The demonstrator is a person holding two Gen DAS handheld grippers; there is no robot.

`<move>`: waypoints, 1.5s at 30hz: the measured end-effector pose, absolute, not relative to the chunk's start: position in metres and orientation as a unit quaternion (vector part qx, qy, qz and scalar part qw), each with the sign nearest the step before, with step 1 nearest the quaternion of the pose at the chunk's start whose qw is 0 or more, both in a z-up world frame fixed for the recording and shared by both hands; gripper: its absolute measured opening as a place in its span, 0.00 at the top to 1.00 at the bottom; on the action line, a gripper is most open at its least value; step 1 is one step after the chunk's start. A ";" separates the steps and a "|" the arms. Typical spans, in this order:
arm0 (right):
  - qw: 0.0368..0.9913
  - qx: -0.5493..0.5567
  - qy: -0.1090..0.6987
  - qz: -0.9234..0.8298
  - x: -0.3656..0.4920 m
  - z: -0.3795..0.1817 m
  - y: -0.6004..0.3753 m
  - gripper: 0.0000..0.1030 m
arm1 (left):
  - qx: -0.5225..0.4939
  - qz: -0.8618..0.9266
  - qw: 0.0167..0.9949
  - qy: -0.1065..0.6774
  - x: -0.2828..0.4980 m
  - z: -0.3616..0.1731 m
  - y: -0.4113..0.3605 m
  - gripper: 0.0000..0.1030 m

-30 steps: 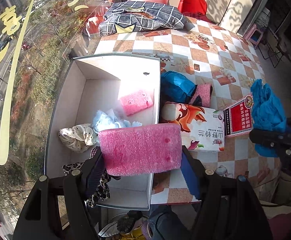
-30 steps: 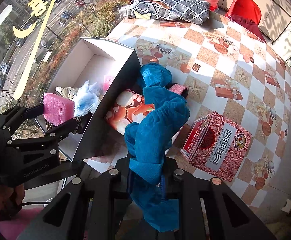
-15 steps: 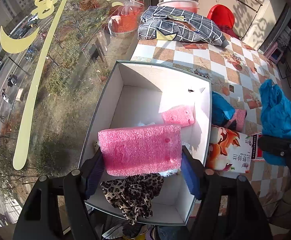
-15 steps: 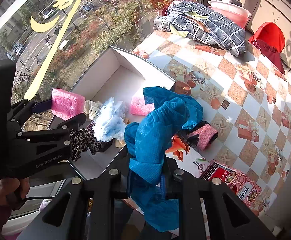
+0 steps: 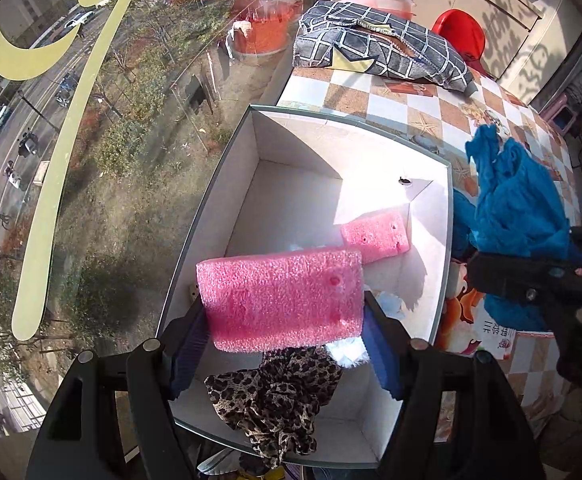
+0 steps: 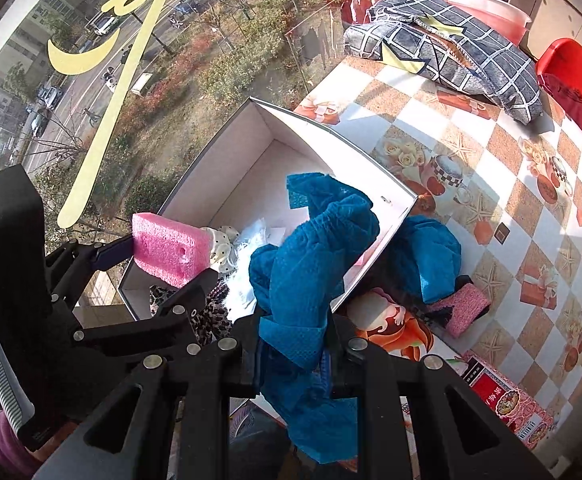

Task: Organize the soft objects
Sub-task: 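Lower the blue cloth and pink sponge into the box and open both grippers, then move the right gripper toward the blue bag and pink knit hat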

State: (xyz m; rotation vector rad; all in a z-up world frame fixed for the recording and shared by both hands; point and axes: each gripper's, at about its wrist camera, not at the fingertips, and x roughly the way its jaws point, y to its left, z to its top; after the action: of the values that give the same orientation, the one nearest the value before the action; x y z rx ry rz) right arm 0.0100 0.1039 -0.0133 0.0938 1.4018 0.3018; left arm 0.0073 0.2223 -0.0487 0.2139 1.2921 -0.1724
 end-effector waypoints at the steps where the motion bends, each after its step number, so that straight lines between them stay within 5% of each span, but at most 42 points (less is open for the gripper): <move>1: 0.752 0.044 0.643 0.139 0.012 -0.014 0.106 0.79 | 0.098 -0.081 0.788 0.602 0.007 -0.051 0.223 0.28; 8: 0.732 0.074 0.658 0.159 0.029 -0.021 0.112 0.75 | 0.095 -0.083 0.786 0.605 0.007 -0.055 0.225 0.25; 14: 0.717 0.100 0.672 0.157 0.036 -0.021 0.106 0.41 | 0.066 -0.083 0.762 0.639 0.007 -0.069 0.229 0.19; 15: 0.711 0.107 0.678 0.156 0.037 -0.022 0.103 0.20 | 0.063 -0.079 0.762 0.640 0.007 -0.070 0.230 0.17; 16: 0.708 0.113 0.680 0.154 0.037 -0.022 0.100 0.12 | 0.055 -0.077 0.761 0.642 0.007 -0.070 0.232 0.11; 20: 0.709 0.147 0.674 0.146 0.036 -0.017 0.083 0.10 | 0.017 -0.071 0.760 0.646 0.010 -0.069 0.237 0.00; 21: 0.706 0.162 0.674 0.146 0.037 -0.017 0.078 0.00 | 0.008 -0.072 0.764 0.641 0.011 -0.068 0.237 0.00; 33: 0.759 0.262 0.589 0.085 0.019 0.048 -0.006 0.00 | 0.057 -0.042 0.920 0.386 -0.019 0.063 0.217 0.00; 39: 0.775 0.276 0.567 0.049 0.000 0.085 -0.058 0.00 | 0.069 -0.109 0.861 0.492 0.012 0.033 0.197 0.00; 45: 0.747 0.303 0.592 -0.002 -0.021 0.081 -0.133 0.00 | -0.167 -0.279 0.779 0.536 0.028 0.047 0.192 0.00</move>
State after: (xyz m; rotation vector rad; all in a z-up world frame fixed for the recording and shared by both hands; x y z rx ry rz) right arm -0.0213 -0.1327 0.0808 0.6631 1.2950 -0.0034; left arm 0.0283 0.1921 0.0472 -0.3615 1.1577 -0.6034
